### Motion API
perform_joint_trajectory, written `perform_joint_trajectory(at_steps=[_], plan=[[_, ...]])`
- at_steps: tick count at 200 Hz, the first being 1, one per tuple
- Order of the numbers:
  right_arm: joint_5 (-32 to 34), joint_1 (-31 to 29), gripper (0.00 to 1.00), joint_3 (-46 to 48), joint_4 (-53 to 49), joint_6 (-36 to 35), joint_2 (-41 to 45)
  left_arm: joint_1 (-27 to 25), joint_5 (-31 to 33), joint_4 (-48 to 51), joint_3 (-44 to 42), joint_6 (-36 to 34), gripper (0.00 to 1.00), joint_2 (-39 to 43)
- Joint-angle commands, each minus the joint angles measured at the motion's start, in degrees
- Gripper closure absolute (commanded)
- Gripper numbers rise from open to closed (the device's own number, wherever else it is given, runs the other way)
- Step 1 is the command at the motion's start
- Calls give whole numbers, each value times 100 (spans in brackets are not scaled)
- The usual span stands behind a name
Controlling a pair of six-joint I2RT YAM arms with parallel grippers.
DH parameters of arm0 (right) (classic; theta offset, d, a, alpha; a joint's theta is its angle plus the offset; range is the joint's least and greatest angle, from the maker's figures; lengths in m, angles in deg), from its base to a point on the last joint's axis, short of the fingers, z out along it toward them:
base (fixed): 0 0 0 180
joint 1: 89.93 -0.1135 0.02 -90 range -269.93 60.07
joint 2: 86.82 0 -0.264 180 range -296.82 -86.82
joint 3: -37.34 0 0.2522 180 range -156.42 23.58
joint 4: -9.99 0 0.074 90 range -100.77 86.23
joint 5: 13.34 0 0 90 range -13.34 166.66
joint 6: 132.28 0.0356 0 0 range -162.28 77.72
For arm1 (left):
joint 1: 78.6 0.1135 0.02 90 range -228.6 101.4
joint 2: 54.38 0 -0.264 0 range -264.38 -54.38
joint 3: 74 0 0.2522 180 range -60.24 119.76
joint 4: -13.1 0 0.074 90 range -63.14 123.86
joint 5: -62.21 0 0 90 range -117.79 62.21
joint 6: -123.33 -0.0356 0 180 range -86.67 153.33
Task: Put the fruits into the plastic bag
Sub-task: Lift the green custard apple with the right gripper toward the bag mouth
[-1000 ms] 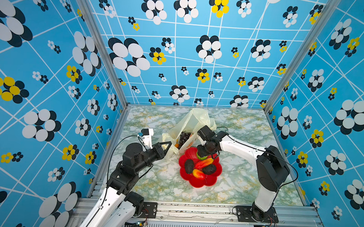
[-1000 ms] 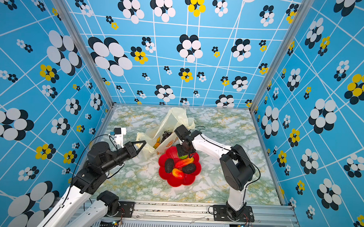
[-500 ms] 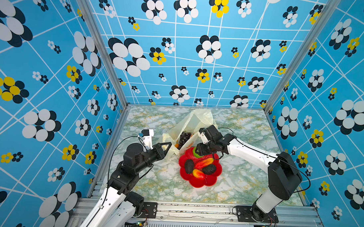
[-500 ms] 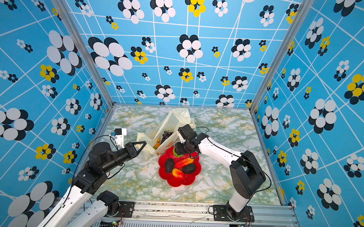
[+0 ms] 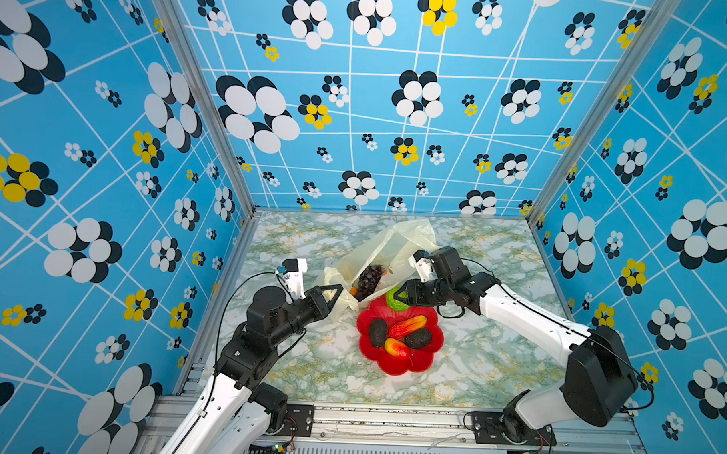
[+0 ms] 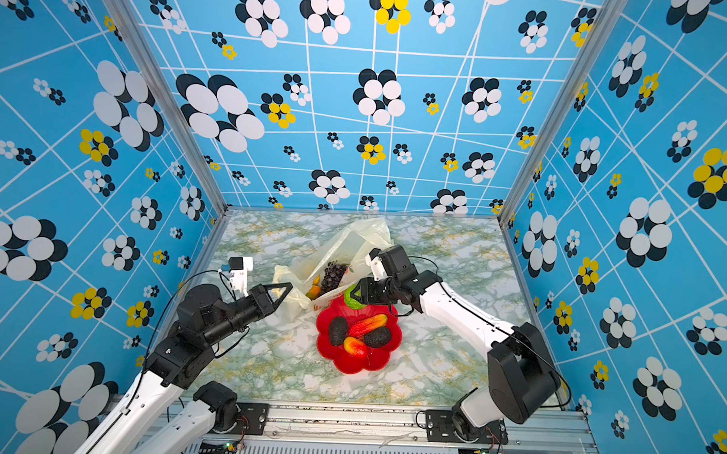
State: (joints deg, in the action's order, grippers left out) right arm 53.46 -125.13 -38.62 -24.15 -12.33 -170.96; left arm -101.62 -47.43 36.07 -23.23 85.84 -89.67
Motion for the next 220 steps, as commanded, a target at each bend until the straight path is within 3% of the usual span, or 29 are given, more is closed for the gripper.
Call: perform_joint_trajectory(at_steps=[1,33,84,177,220], plan=[[-274,48,58,6,-6,245,604,-44,30,4,41,30,100,58],[-193,48,57,-278,77,535,919,-66,-23,-272,-70,174,100,-13],[-124,40,58,-889,-36,652,269,-148,0,-324,6,154,100,-80],[149,-346,58,-1513,-858,-166,-887,-167,-47,-507,49,142,100,-281],[89,-391,57,-2095,-1024,-203,-1492,-229,-31,-486,62,102,100,-301]])
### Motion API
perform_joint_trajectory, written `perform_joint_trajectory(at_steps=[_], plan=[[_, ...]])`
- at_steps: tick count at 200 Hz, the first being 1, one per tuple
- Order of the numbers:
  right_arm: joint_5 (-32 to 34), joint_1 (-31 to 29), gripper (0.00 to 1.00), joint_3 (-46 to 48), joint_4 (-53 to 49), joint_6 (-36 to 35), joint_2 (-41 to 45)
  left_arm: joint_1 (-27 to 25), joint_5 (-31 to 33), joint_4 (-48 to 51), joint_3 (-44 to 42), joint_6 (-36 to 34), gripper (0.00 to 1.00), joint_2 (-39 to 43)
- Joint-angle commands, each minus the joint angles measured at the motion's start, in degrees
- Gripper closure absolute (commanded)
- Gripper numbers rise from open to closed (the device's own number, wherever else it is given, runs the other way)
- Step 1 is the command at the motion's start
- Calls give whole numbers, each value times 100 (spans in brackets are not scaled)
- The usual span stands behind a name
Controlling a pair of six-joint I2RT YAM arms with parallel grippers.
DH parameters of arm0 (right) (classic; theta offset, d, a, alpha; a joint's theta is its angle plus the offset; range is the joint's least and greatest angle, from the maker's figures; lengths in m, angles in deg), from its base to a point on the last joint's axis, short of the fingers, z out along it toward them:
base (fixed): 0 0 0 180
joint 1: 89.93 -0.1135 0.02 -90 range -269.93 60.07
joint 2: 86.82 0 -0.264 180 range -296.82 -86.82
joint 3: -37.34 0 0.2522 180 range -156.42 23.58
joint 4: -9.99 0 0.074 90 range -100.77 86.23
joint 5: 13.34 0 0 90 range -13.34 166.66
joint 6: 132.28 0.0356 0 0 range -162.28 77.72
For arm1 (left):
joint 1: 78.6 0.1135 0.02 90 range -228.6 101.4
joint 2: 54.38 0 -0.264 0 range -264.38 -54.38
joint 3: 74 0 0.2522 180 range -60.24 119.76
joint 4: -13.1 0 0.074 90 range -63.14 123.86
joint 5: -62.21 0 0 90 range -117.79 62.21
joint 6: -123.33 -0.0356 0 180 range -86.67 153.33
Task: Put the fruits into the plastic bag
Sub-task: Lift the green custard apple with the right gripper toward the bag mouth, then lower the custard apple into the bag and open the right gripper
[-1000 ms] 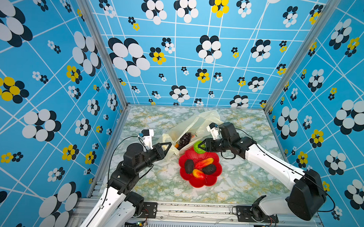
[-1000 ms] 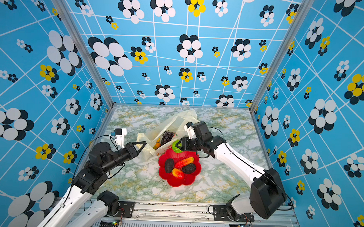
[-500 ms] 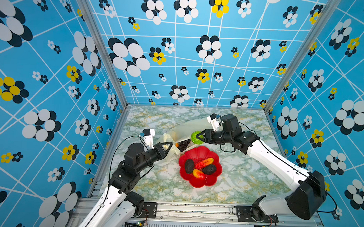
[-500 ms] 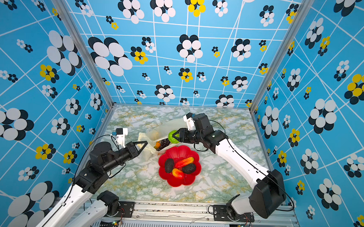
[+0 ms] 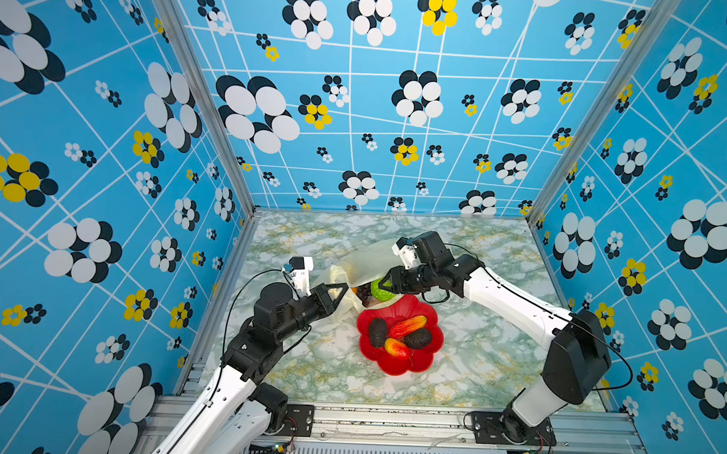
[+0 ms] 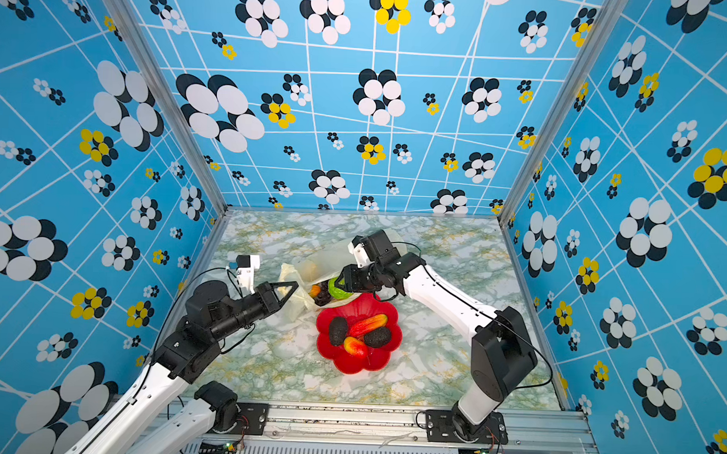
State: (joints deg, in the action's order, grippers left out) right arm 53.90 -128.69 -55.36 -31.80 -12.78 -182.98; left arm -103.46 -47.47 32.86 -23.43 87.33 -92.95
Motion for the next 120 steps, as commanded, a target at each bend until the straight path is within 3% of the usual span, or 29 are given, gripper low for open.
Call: perform_joint_trajectory(at_steps=[1,49,120], plan=[[45,-35,57,-434,-257,-160,-299,-45,-27,-163,85,-47,100,26],[28,-123,57,-991,-339,-147,-839,-101,-80,-99,151,-133,100,12],[52,-144,56,-1028,-399,-205,-955,-295,-71,-129,202,-238,100,-148]])
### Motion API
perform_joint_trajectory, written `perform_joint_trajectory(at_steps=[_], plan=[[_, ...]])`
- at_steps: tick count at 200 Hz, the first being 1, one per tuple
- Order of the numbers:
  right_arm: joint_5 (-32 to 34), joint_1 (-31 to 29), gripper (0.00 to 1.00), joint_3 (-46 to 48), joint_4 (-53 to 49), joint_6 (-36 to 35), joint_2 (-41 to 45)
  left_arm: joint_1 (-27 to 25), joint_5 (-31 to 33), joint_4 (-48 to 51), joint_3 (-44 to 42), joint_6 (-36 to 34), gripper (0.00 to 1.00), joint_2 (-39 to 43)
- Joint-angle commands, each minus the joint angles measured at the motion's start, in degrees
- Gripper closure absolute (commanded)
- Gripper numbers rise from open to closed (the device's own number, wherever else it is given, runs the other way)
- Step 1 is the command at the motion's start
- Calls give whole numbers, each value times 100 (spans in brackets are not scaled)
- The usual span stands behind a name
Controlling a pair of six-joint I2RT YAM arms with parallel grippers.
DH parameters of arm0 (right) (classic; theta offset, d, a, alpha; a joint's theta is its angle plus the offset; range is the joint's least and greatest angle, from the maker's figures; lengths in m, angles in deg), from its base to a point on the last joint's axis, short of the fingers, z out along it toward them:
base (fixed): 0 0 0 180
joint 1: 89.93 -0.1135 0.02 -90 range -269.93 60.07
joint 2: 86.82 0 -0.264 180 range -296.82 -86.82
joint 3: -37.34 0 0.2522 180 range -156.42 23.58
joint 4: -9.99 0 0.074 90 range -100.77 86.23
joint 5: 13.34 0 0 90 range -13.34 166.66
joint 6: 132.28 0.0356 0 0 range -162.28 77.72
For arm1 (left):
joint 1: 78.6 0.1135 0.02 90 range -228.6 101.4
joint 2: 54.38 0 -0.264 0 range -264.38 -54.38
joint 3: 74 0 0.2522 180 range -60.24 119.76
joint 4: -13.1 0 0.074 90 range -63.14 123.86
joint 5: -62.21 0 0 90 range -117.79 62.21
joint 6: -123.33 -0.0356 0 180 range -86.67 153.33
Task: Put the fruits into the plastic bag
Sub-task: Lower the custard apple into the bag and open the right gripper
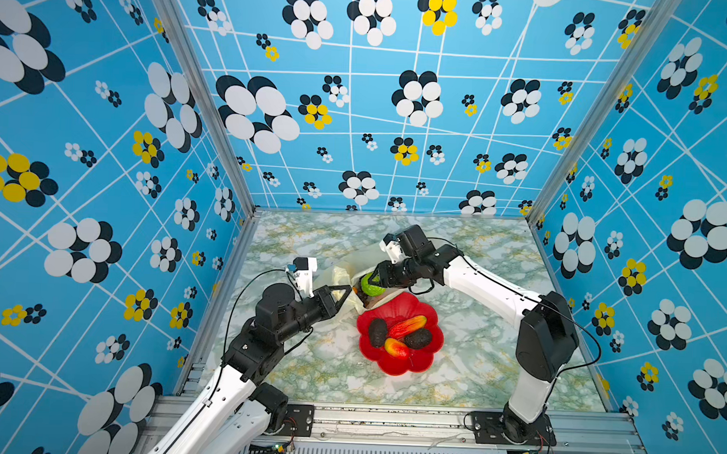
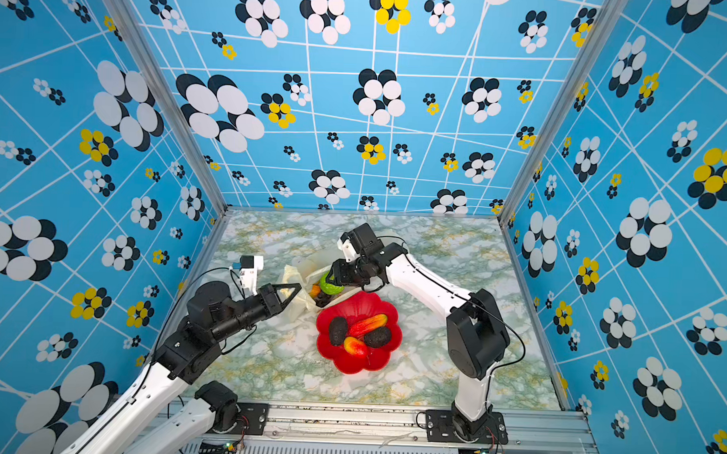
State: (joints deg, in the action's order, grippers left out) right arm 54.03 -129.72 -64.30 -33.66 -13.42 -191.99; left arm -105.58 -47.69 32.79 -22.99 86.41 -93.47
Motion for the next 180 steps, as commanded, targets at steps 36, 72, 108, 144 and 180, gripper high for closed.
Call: perform_joint_trajectory(at_steps=[36,72,108,144,180], plan=[[57,-44,56,-187,-243,-165,-80,-210,-49,-150,211,-208,100,-227],[92,-37,56,-334,-315,-227,-150,-272,-1,-125,190,-245,100,-228],[101,-37,55,-729,-402,-274,-358,-297,29,-158,172,-245,100,-247],[93,-31,55,-1046,-485,-267,-644,-359,64,-163,188,-252,100,-253],[62,-46,24,-1045,-468,-216,-726,-369,166,-42,186,-278,100,-123]])
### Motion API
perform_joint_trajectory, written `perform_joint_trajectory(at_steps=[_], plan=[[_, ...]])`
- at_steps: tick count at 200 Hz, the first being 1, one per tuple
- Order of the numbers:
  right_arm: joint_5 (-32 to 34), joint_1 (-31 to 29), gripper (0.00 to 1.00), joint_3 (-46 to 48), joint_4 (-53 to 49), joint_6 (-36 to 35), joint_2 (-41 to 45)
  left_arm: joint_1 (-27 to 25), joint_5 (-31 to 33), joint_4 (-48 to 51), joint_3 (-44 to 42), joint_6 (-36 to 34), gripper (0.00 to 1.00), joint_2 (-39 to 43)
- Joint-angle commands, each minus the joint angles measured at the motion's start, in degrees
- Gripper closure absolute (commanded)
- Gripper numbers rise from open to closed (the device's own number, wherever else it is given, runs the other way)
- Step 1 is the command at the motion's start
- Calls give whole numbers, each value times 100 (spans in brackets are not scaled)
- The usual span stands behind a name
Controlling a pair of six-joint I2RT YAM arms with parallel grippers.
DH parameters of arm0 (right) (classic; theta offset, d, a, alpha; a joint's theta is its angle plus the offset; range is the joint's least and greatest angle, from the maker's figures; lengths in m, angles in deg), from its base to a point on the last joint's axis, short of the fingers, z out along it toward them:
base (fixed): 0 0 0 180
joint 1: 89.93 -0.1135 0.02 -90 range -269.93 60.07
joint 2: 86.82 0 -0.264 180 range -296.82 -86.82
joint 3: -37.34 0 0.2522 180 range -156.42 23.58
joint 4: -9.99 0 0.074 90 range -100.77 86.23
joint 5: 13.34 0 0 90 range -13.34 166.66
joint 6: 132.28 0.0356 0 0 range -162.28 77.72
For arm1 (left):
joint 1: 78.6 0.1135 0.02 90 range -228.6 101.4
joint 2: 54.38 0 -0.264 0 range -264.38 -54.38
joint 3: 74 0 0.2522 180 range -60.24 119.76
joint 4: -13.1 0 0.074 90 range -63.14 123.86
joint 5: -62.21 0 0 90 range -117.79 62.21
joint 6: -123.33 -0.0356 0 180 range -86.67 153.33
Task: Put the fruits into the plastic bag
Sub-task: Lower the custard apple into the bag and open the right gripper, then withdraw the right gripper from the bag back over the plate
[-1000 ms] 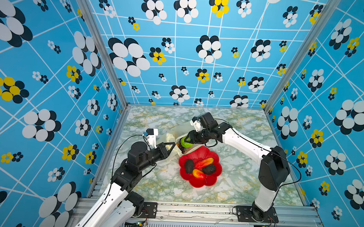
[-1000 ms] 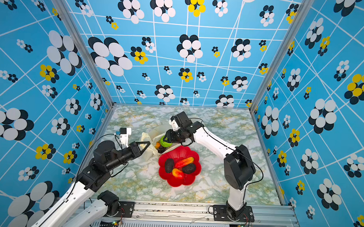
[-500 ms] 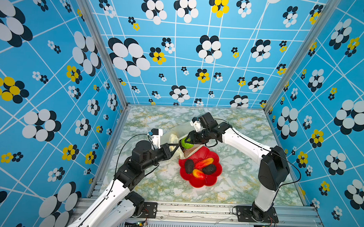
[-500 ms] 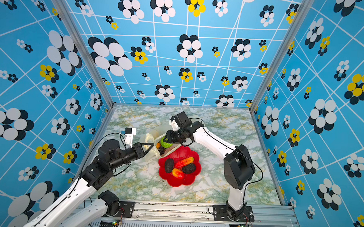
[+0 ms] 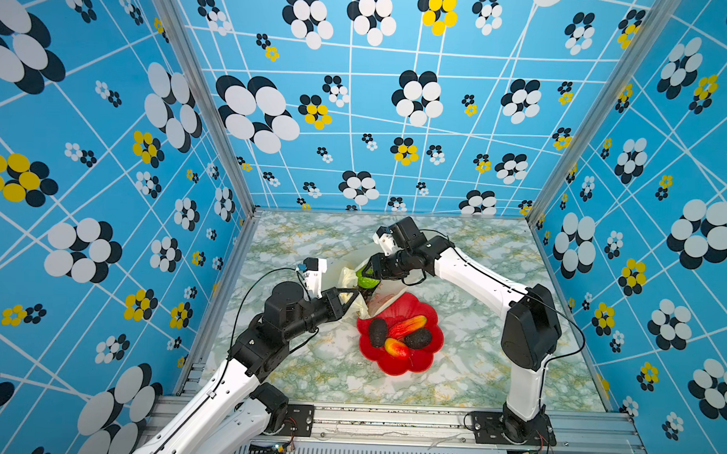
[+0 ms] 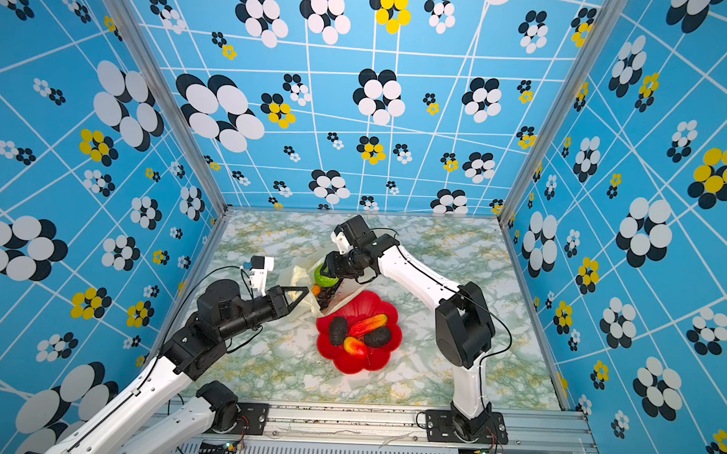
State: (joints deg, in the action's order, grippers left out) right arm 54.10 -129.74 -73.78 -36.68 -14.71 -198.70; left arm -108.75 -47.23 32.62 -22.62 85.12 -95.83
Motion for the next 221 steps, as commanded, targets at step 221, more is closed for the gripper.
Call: perform_joint_trajectory(at_steps=[221], plan=[[2254,-36,1,4726,4526,-564,4524,-52,362,-13,-44,-22,100,175]])
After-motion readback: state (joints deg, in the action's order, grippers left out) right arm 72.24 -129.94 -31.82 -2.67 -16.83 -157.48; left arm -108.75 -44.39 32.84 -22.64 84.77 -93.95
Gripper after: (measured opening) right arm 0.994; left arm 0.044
